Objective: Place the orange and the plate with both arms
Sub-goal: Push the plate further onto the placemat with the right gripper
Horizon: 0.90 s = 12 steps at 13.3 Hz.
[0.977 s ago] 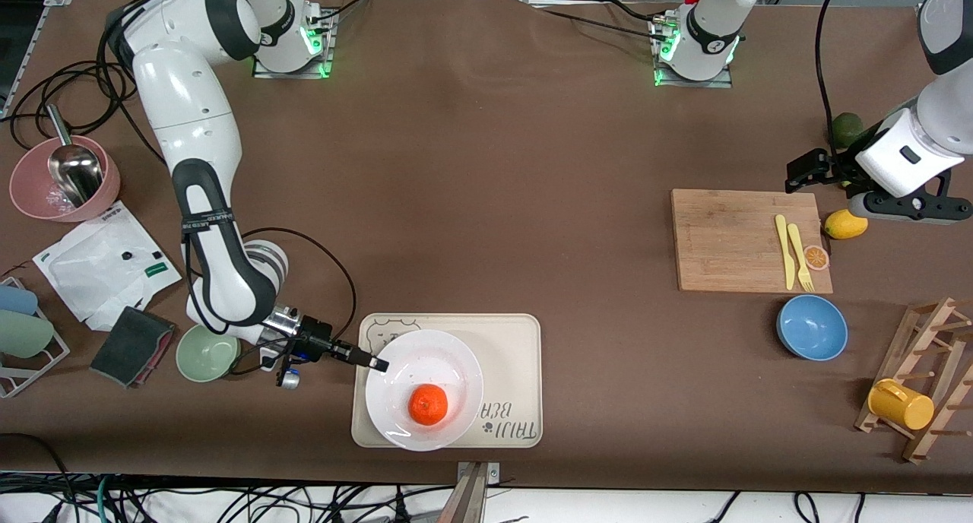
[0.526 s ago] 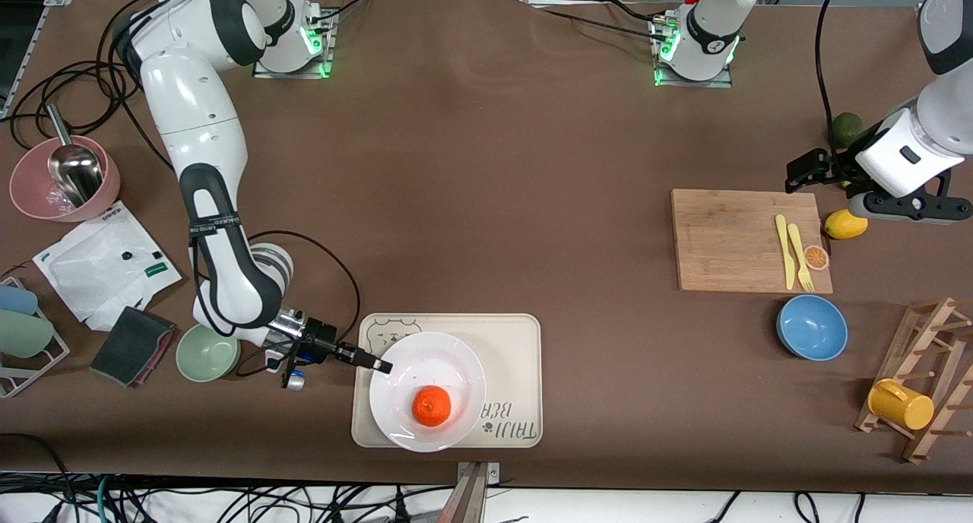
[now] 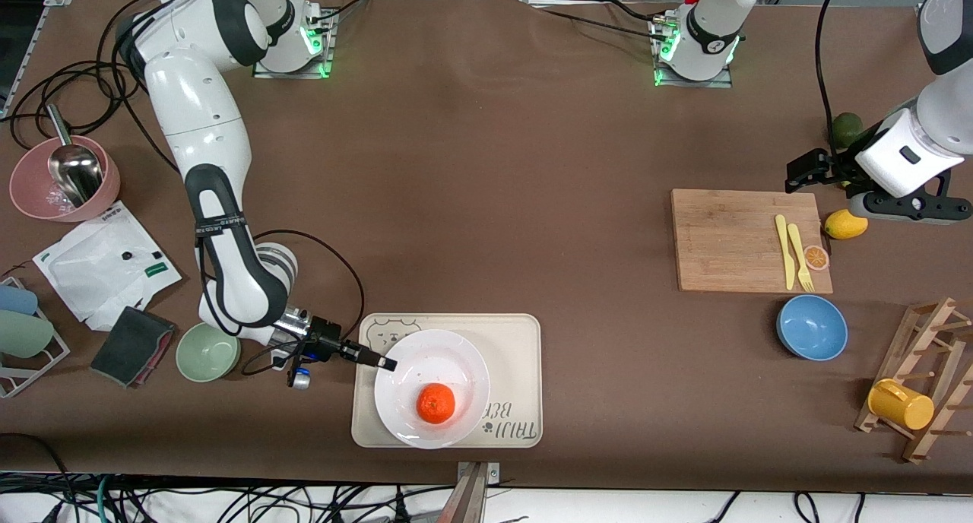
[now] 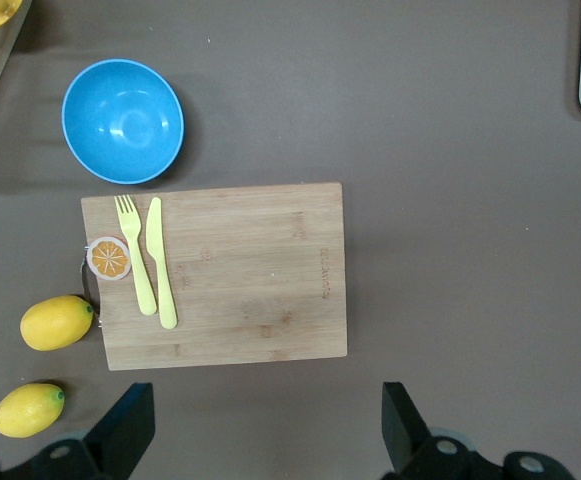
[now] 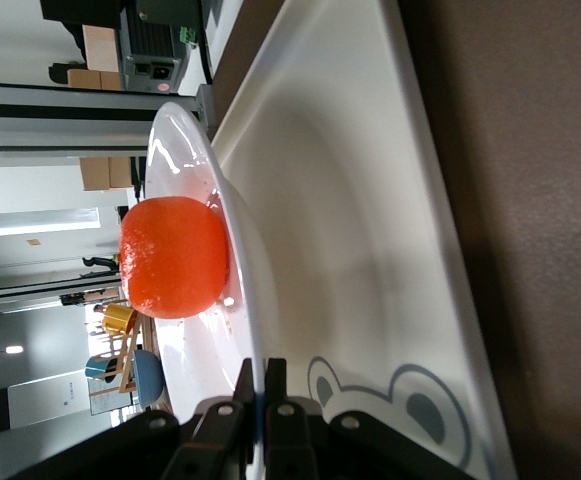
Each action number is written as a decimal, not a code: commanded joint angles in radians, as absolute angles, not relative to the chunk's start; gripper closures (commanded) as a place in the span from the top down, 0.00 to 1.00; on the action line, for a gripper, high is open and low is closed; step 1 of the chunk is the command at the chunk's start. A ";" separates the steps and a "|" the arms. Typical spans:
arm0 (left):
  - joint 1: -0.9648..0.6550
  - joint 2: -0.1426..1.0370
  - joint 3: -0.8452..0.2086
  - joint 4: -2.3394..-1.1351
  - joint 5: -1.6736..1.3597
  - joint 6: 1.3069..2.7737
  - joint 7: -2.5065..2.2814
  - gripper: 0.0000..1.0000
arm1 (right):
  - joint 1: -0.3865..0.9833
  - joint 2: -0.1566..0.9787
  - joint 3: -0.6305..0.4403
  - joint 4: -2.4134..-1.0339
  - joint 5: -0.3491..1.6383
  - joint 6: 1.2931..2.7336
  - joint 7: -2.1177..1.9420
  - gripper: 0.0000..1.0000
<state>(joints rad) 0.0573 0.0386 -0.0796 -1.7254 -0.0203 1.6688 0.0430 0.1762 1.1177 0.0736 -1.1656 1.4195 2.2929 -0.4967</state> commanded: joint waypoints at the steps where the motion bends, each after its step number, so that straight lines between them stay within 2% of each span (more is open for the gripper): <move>1: 0.067 0.038 -0.083 -1.720 -0.035 1.661 0.064 1.00 | 0.176 1.101 0.077 -1.172 1.344 2.284 -0.422 0.00; 8: 0.067 0.038 -0.083 -1.720 -0.035 1.661 0.064 1.00 | 0.183 1.101 0.078 -1.173 1.287 2.284 -0.370 0.00; 9: 0.067 0.038 -0.083 -1.720 -0.034 1.661 0.066 1.00 | 0.181 1.101 0.078 -1.172 1.285 2.284 -0.371 0.05; 11: 0.067 0.038 -0.083 -1.720 -0.034 1.661 0.066 1.00 | 0.181 1.101 0.077 -1.172 1.285 2.286 -0.371 0.87; 12: 0.067 0.038 -0.083 -1.720 -0.034 1.661 0.064 1.00 | 0.179 1.101 0.077 -1.172 1.282 2.286 -0.383 1.00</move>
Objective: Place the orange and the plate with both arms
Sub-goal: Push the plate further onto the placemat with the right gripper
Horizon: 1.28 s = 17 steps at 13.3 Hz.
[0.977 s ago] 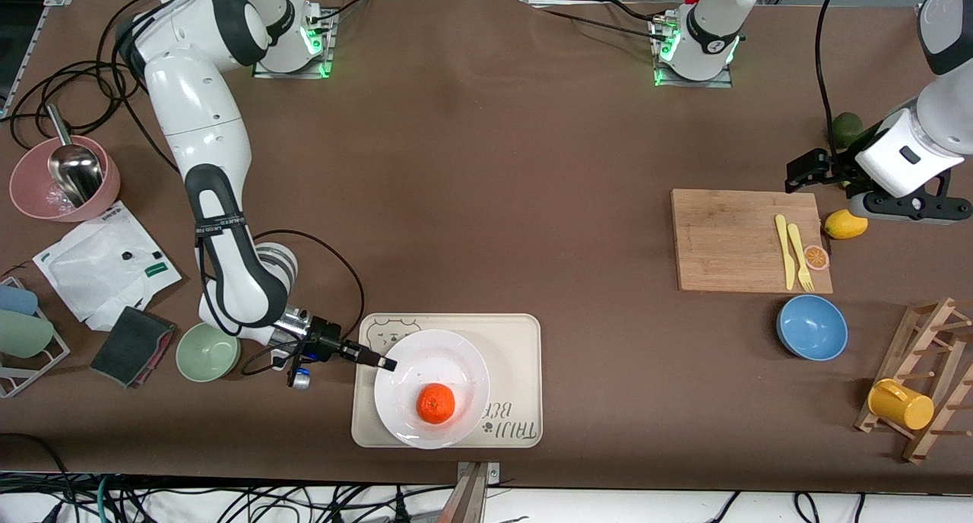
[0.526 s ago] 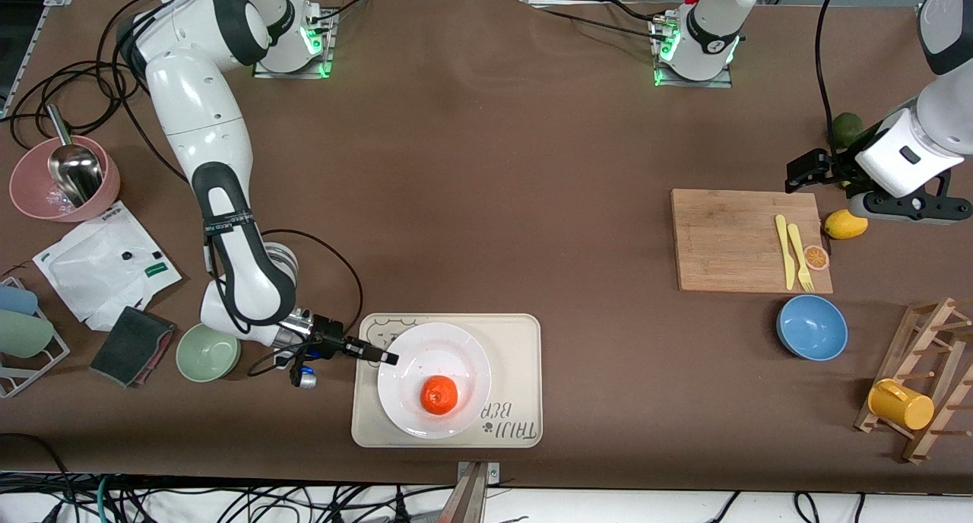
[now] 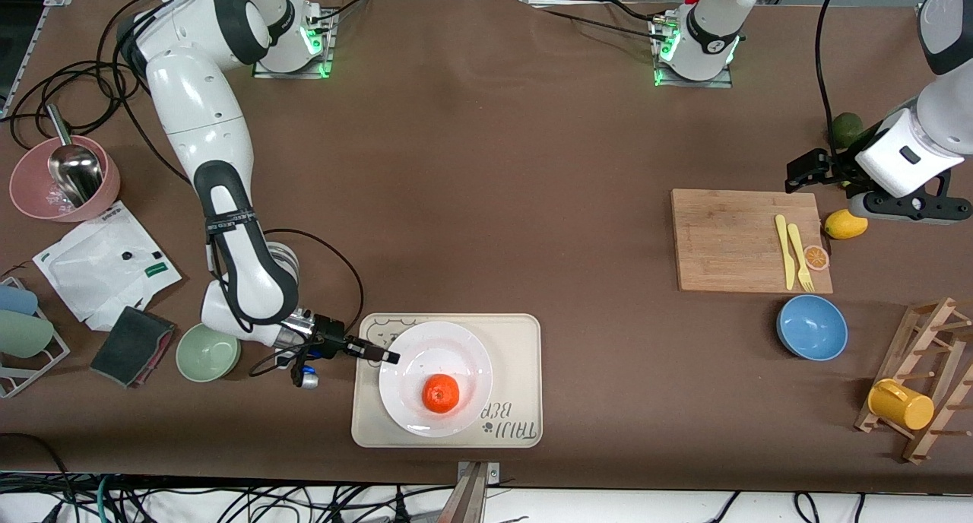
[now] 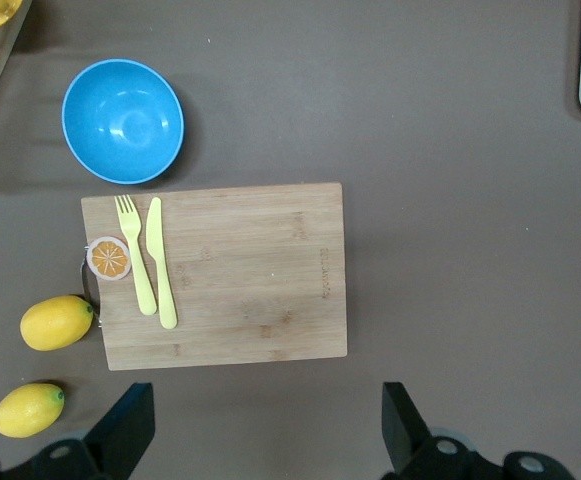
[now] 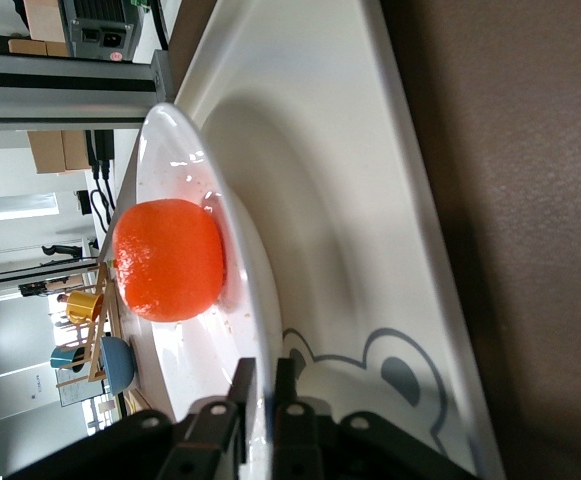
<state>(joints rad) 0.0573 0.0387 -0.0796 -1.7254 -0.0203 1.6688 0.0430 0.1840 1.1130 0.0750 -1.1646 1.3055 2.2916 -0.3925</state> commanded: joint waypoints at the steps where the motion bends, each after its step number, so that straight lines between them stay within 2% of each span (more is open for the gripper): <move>1: 0.067 0.038 -0.083 -1.720 -0.035 1.661 0.064 1.00 | 0.175 1.103 0.077 -1.172 1.270 2.286 -0.383 1.00; 17: 0.067 0.038 -0.083 -1.718 -0.035 1.661 0.064 1.00 | 0.183 1.100 0.071 -1.121 1.183 2.287 -0.373 1.00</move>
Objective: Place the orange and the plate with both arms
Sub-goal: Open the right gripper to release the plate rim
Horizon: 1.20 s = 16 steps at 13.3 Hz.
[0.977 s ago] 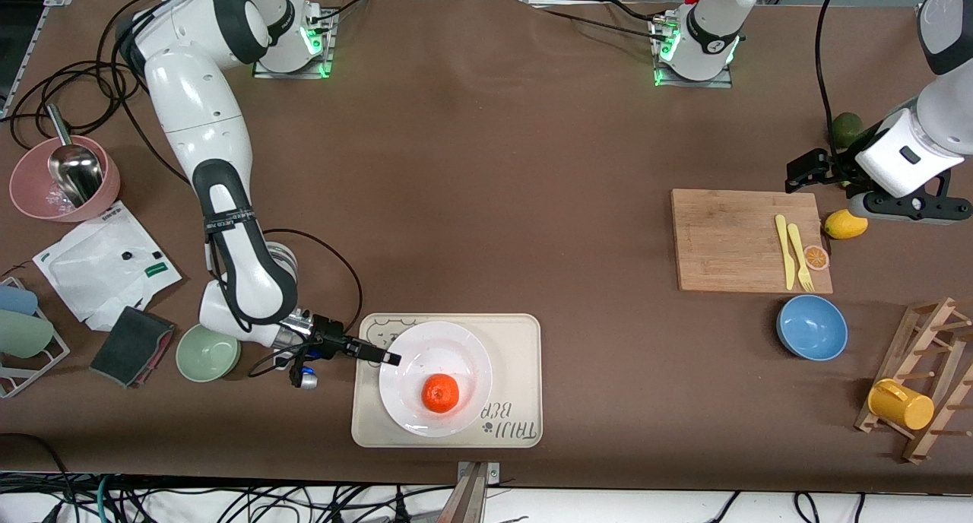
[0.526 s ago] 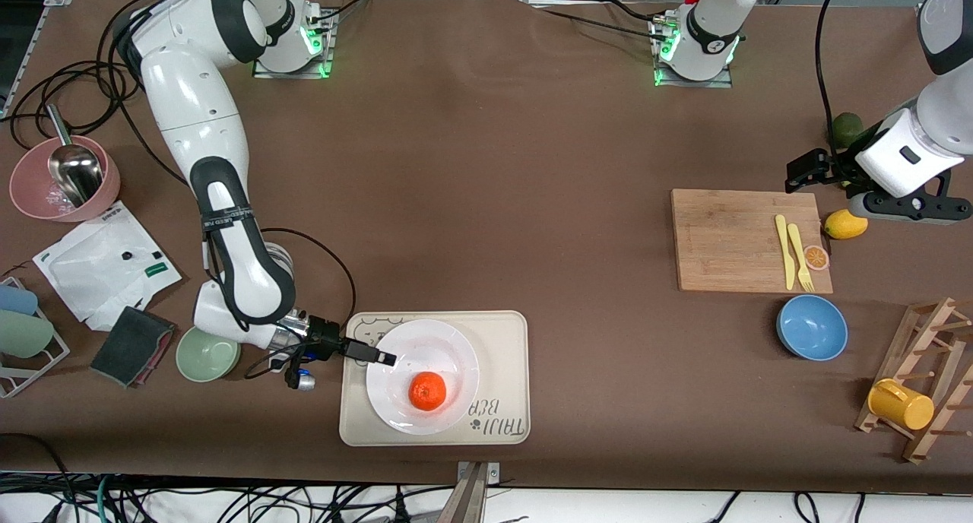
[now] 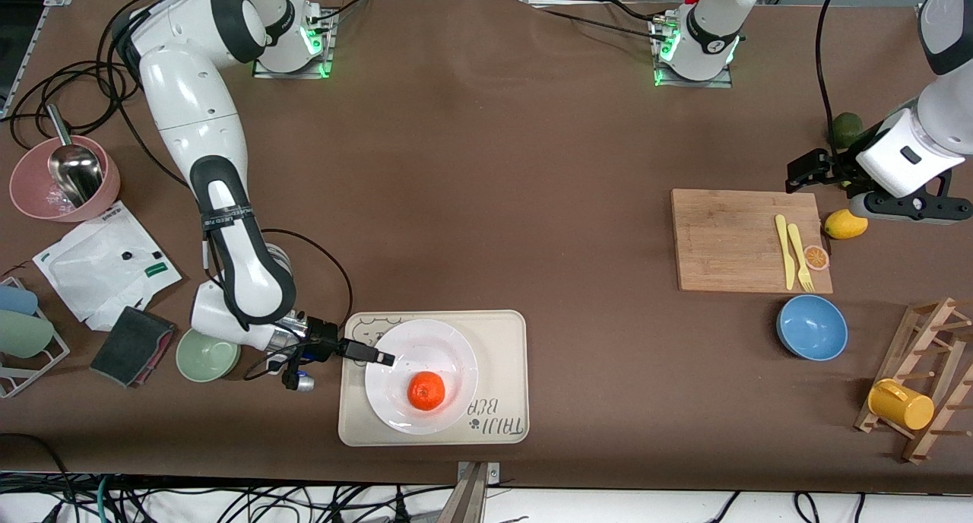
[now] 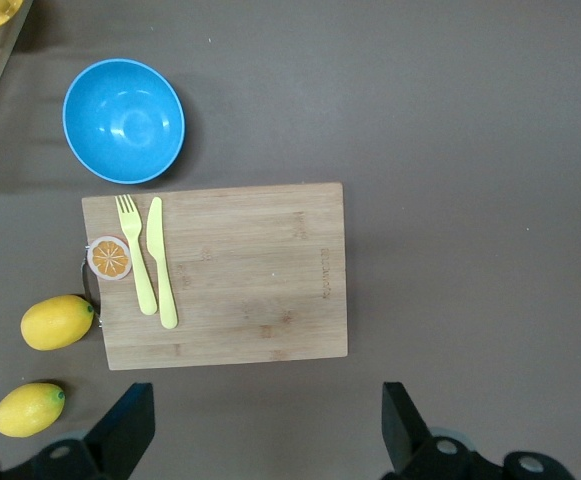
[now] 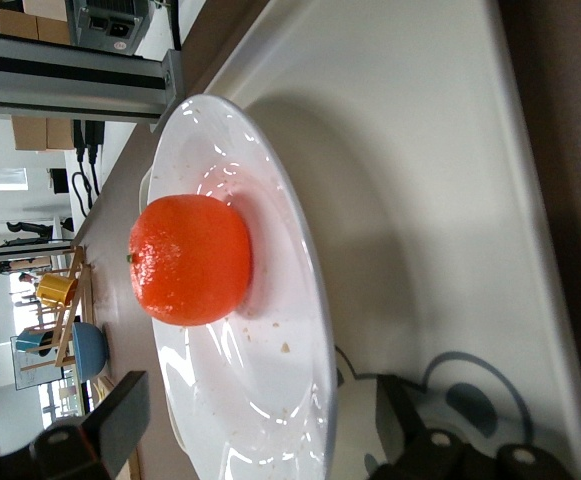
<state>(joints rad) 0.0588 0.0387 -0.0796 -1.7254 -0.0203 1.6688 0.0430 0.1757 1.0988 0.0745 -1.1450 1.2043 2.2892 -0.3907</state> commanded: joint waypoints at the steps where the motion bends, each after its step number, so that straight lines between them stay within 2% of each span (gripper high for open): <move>1: 0.067 0.038 -0.081 -1.718 -0.035 1.661 0.064 1.00 | 0.184 1.098 0.069 -1.121 1.164 2.287 -0.373 1.00; 8: 0.067 0.038 -0.083 -1.717 -0.035 1.661 0.064 1.00 | 0.189 1.075 0.075 -1.123 1.016 2.284 -0.333 1.00; 12: 0.067 0.038 -0.083 -1.717 -0.035 1.661 0.064 1.00 | 0.213 1.054 0.078 -1.127 0.809 2.281 -0.276 1.00; 16: 0.067 0.038 -0.081 -1.717 -0.035 1.661 0.064 1.00 | 0.224 1.003 0.071 -1.129 0.580 2.180 -0.249 1.00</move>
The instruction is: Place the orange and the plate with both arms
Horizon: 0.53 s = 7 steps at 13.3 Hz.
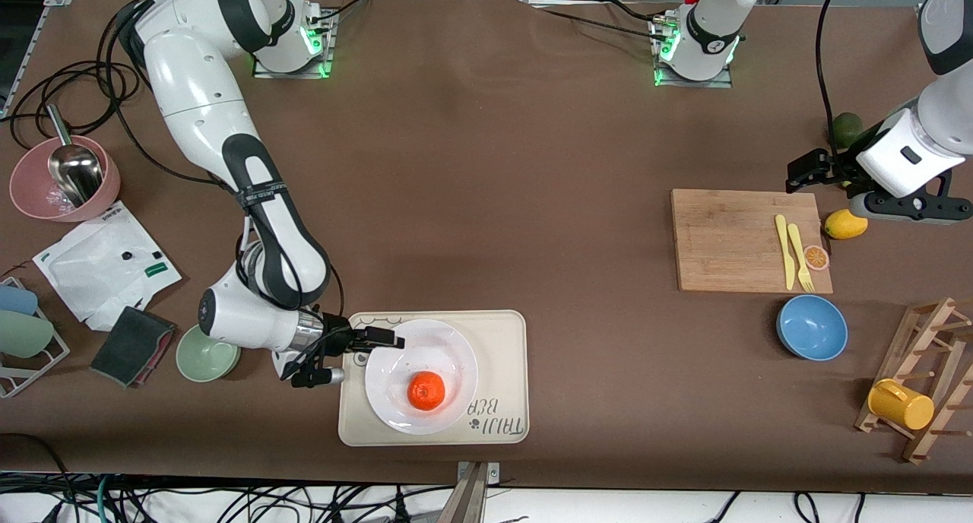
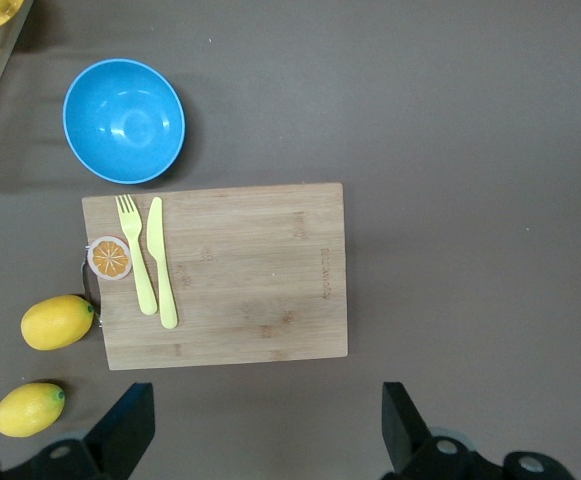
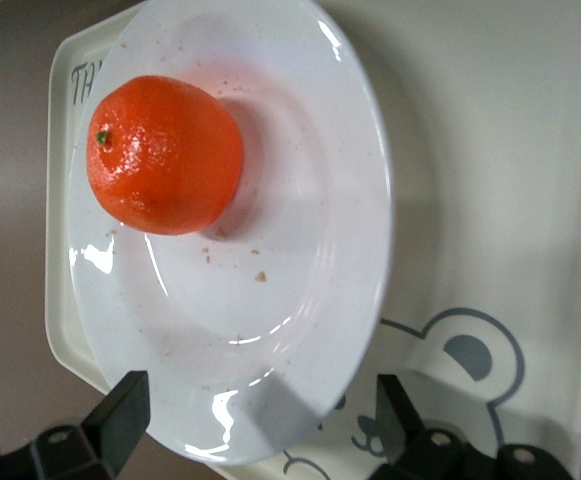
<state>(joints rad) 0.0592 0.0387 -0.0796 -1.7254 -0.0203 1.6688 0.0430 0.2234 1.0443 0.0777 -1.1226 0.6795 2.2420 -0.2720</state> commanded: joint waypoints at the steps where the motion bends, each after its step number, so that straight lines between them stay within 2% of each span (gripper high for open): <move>1: 0.067 0.038 -0.083 -1.717 -0.035 1.661 0.064 1.00 | 0.222 0.990 0.069 -1.127 0.536 2.149 -0.249 1.00; 7: 0.067 0.038 -0.081 -1.700 -0.037 1.655 0.063 1.00 | 0.222 0.904 0.002 -1.131 0.220 1.910 -0.247 1.00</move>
<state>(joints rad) 0.0593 0.0387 -0.0796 -1.7243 -0.0203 1.6683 0.0430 0.2213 0.9524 0.0281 -1.1222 0.2782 1.9992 -0.2591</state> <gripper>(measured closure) 0.000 0.000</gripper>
